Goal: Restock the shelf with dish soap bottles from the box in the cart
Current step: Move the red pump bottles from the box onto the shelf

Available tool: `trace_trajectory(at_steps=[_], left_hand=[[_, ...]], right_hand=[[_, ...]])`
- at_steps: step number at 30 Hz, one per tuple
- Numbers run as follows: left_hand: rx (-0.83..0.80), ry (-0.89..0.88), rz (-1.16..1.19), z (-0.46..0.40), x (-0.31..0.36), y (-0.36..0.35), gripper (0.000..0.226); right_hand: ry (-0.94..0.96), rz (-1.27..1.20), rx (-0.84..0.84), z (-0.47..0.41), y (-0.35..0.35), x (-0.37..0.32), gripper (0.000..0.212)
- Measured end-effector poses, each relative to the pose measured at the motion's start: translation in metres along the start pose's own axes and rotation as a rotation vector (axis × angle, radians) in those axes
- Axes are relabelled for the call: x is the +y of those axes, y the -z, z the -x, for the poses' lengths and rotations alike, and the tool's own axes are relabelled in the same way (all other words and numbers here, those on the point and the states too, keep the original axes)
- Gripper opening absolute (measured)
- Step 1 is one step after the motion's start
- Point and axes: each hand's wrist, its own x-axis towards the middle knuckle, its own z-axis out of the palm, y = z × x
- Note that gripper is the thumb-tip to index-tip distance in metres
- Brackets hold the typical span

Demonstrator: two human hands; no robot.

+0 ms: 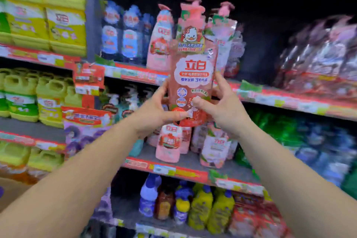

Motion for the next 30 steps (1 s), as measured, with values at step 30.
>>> trace_trajectory(at_steps=[30], left_hand=[[-0.153, -0.046, -0.304, -0.294, -0.010, -0.152, 0.058]], right_hand=[[-0.130, 0.089, 0.239, -0.144, 0.231, 0.078, 0.073]])
